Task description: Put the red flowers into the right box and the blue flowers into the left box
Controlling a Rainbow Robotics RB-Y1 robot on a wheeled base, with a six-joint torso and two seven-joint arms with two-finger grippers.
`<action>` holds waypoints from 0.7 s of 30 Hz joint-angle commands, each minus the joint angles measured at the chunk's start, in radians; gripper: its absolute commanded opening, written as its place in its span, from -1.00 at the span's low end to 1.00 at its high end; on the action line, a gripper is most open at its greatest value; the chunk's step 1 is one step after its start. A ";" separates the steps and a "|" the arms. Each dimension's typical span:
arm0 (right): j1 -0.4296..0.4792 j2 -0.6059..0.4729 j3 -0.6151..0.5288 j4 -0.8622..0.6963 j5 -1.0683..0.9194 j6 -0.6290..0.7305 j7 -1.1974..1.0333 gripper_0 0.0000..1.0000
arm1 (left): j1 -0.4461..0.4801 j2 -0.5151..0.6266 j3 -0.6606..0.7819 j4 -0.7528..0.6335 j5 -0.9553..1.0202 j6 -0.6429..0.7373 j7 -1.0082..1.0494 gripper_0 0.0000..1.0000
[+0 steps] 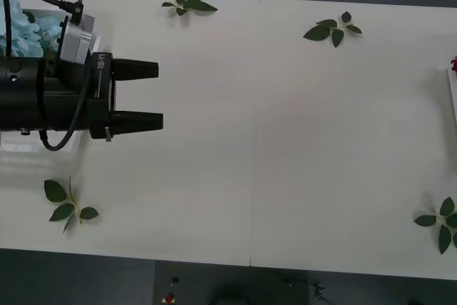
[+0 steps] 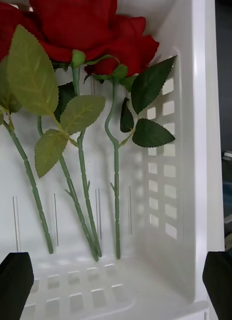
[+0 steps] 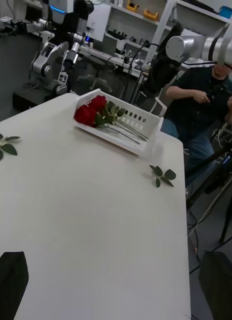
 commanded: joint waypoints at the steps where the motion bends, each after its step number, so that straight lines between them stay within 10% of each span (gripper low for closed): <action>1: -0.007 0.010 -0.025 -0.028 0.012 -0.009 0.056 1.00 | 0.002 -0.028 0.010 -0.029 -0.006 -0.030 -0.002 1.00; 21: -0.005 0.102 -0.231 -0.318 -0.533 0.397 0.323 1.00 | 0.022 -0.037 0.009 -0.025 -0.023 -0.159 0.021 1.00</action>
